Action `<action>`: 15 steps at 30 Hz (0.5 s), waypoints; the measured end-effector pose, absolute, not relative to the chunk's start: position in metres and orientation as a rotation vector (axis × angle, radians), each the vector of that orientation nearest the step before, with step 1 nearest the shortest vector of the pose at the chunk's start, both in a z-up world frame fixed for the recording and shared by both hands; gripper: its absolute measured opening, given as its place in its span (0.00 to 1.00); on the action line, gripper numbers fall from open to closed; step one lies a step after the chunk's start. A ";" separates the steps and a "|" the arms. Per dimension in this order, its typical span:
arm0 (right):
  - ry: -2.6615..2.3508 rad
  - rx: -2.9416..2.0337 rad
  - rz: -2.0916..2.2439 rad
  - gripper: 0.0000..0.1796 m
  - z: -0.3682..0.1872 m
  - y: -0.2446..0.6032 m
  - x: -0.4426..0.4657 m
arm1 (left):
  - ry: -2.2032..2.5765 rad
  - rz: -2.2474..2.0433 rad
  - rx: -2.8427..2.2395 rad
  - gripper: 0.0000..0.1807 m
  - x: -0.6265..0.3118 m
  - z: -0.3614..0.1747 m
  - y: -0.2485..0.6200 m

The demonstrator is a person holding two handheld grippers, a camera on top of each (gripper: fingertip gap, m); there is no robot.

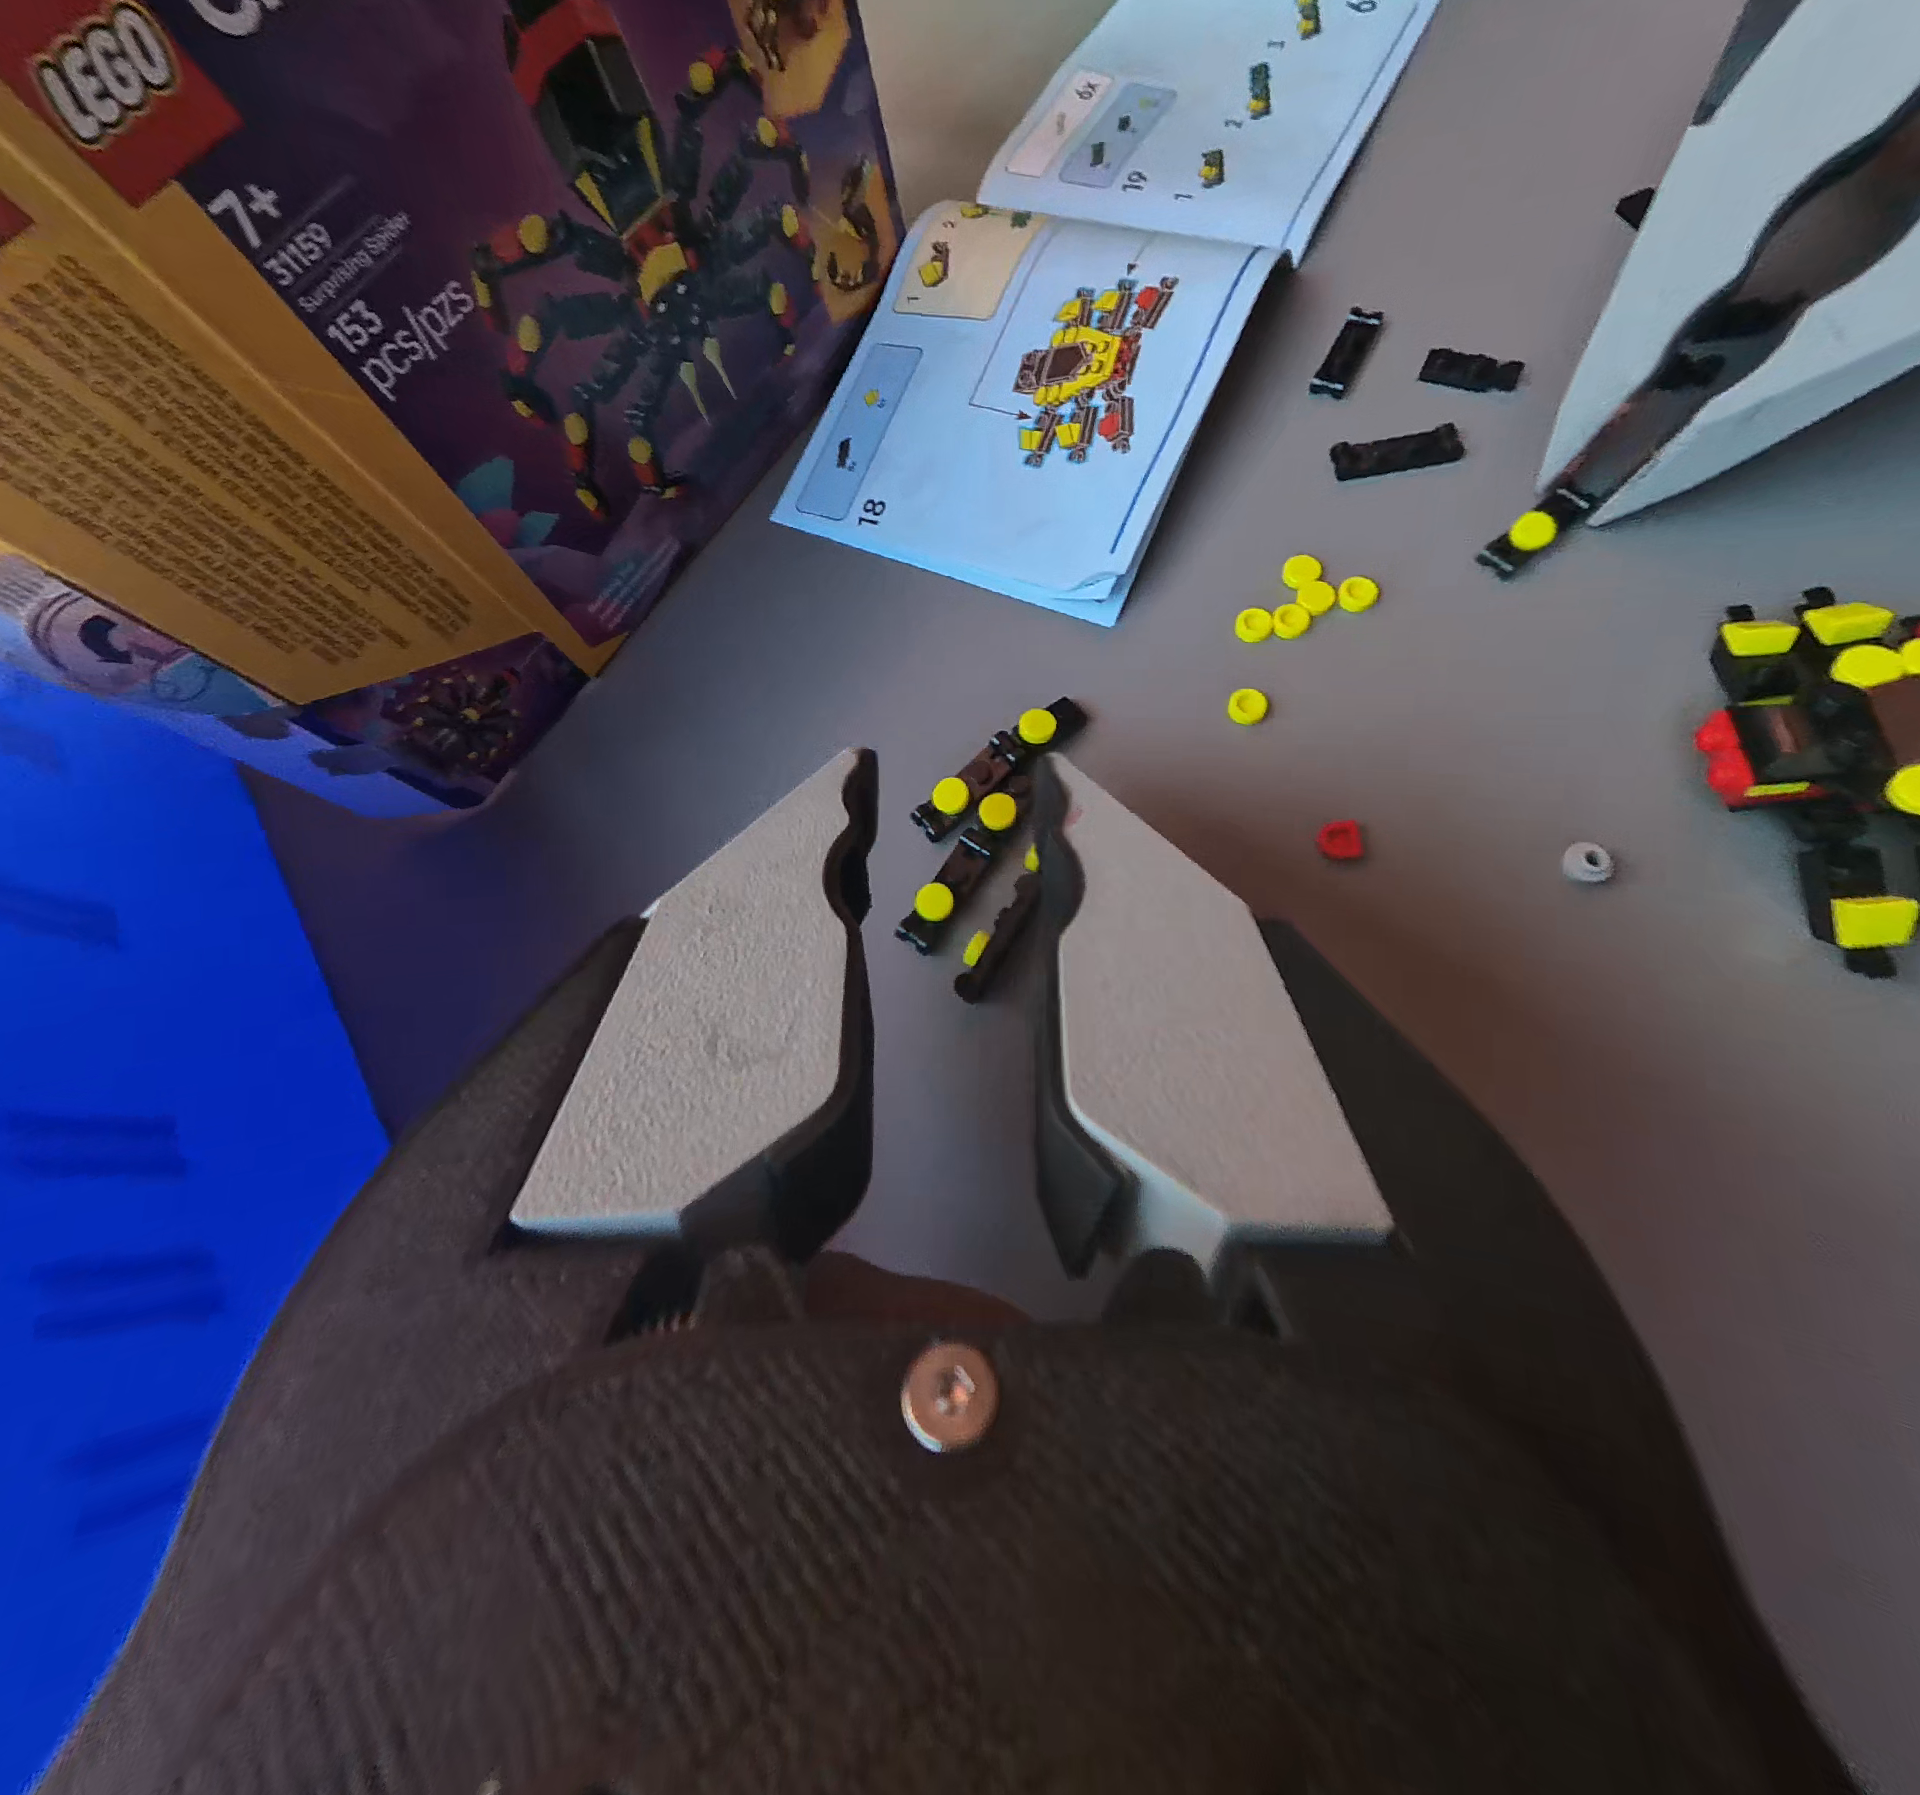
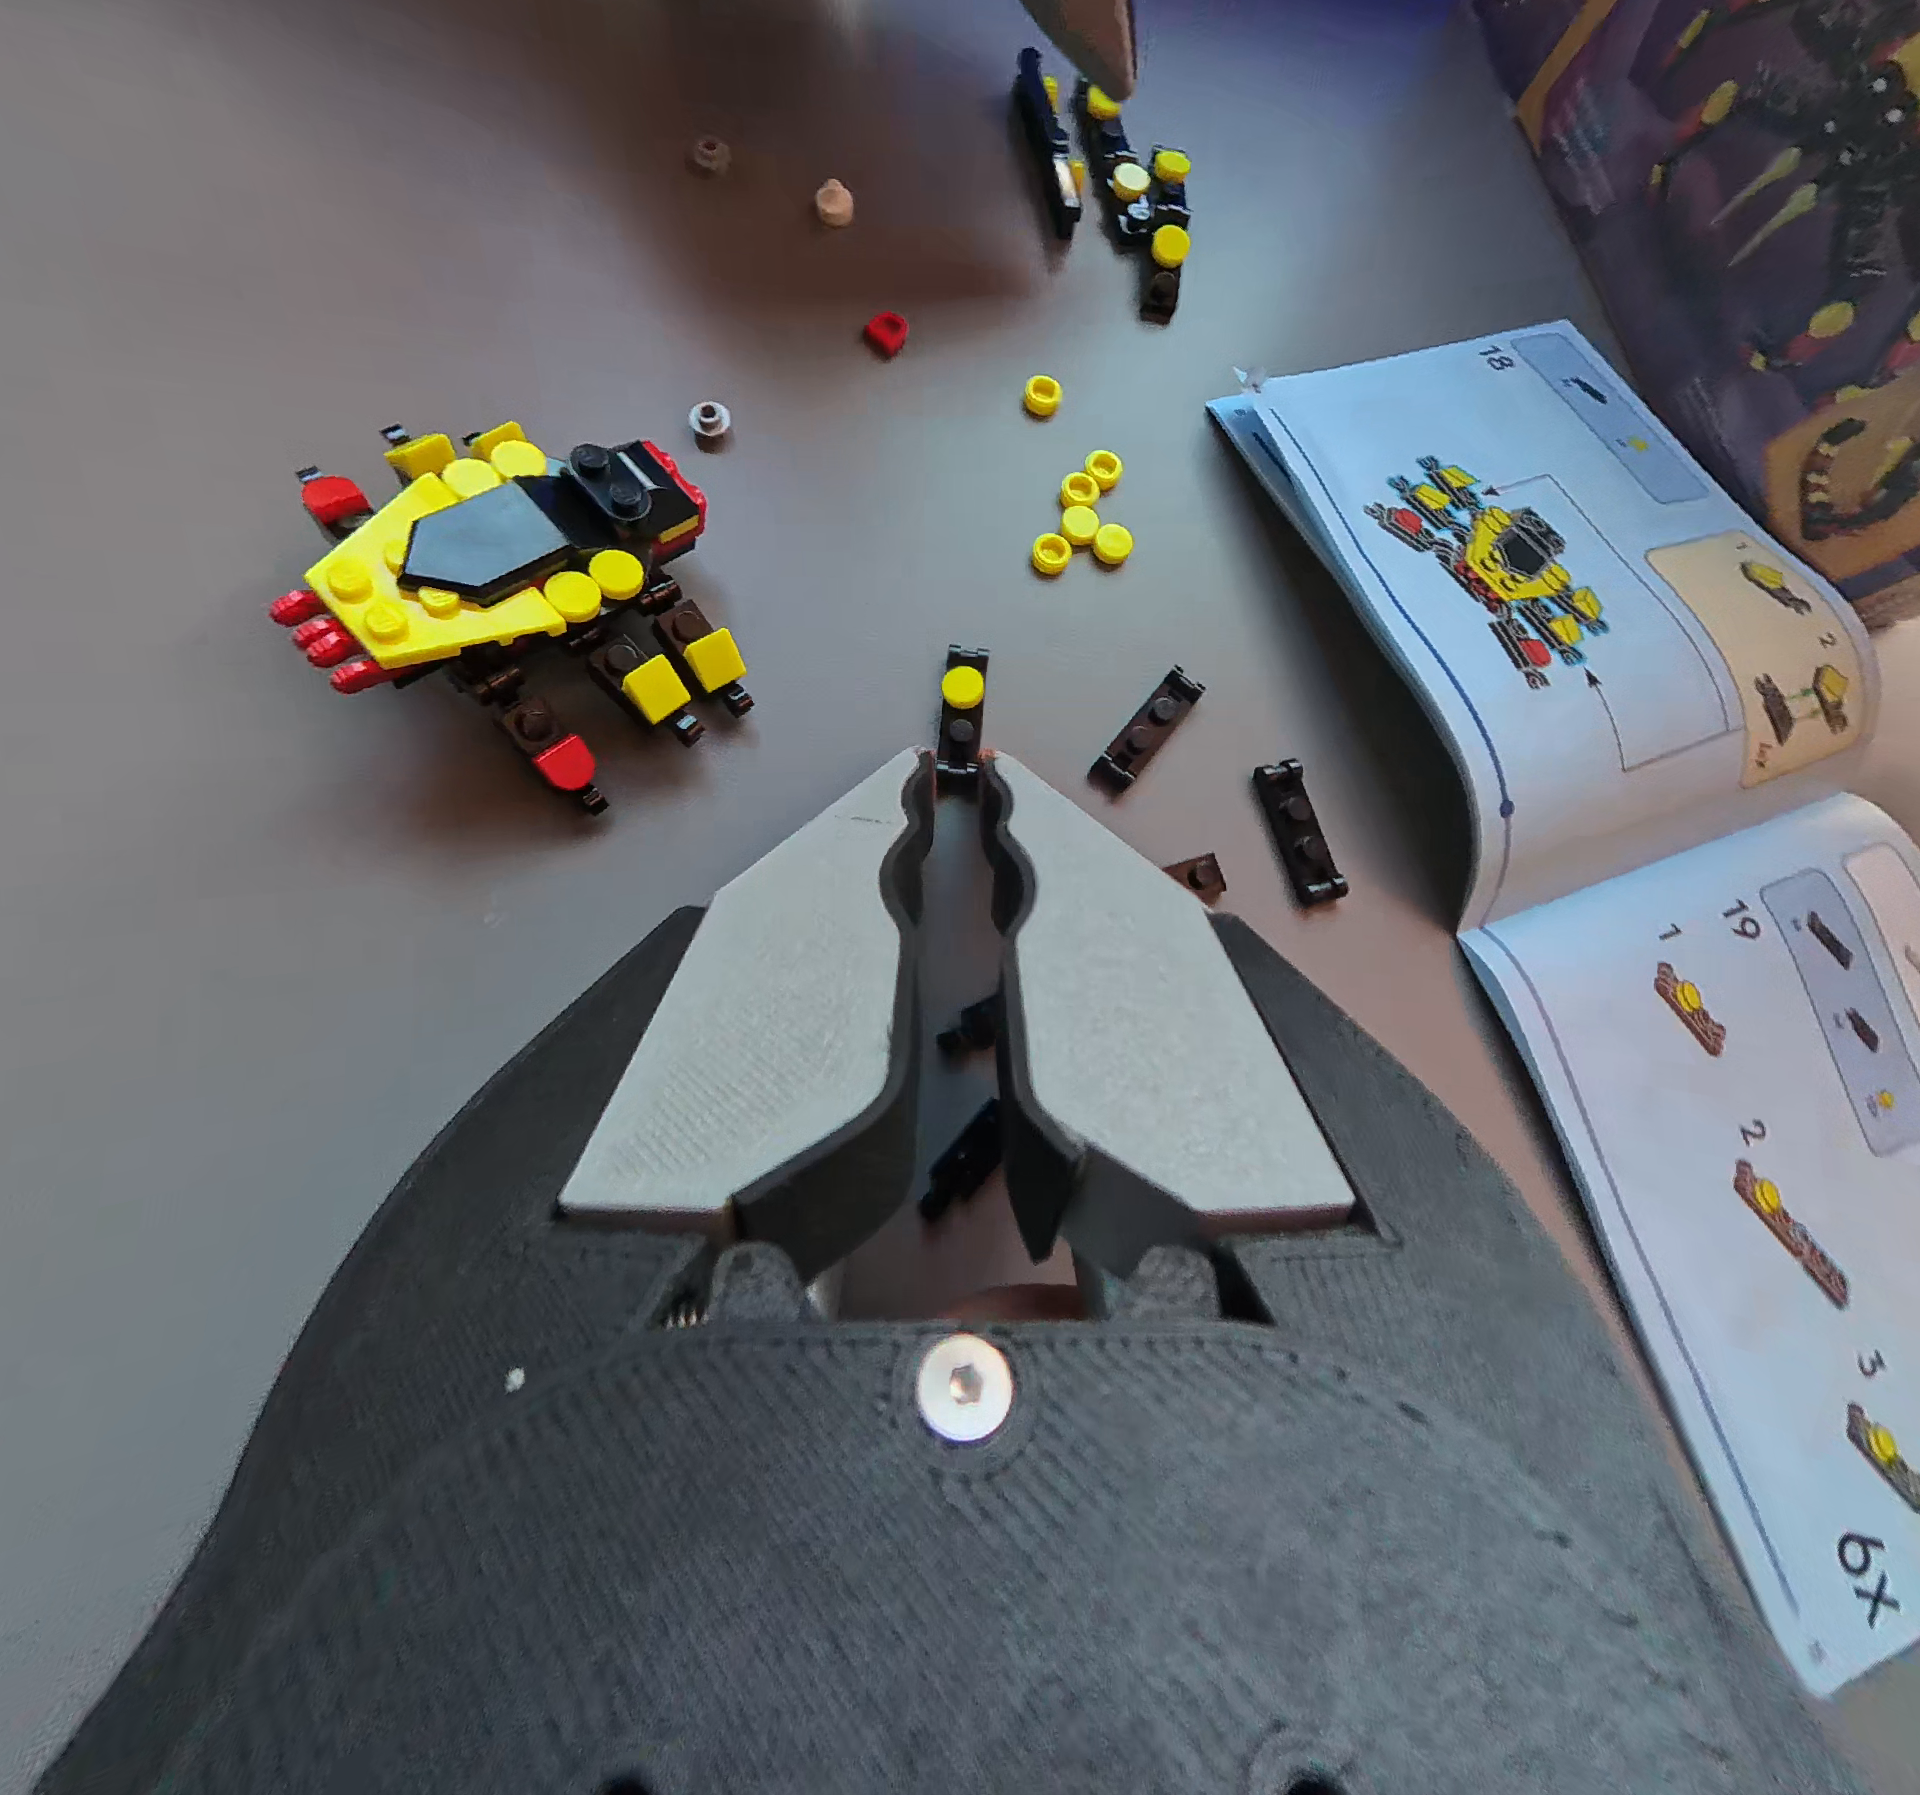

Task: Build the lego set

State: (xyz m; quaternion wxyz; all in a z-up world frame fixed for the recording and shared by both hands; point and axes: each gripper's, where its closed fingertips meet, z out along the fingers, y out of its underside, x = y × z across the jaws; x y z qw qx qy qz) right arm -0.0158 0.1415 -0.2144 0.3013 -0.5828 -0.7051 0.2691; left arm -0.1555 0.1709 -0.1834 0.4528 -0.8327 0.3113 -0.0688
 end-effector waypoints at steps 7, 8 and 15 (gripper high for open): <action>-1.978 -1.434 0.736 0.03 -0.214 0.134 -0.045 | 1.054 -0.204 -2.003 0.18 -0.119 -0.199 0.146; -1.985 -1.414 0.723 0.03 -0.213 0.134 -0.050 | 1.070 -0.199 -1.997 0.18 -0.118 -0.201 0.145; -1.900 -1.405 0.794 0.07 -0.185 0.153 -0.035 | 1.122 -0.232 -1.955 0.18 -0.107 -0.201 0.139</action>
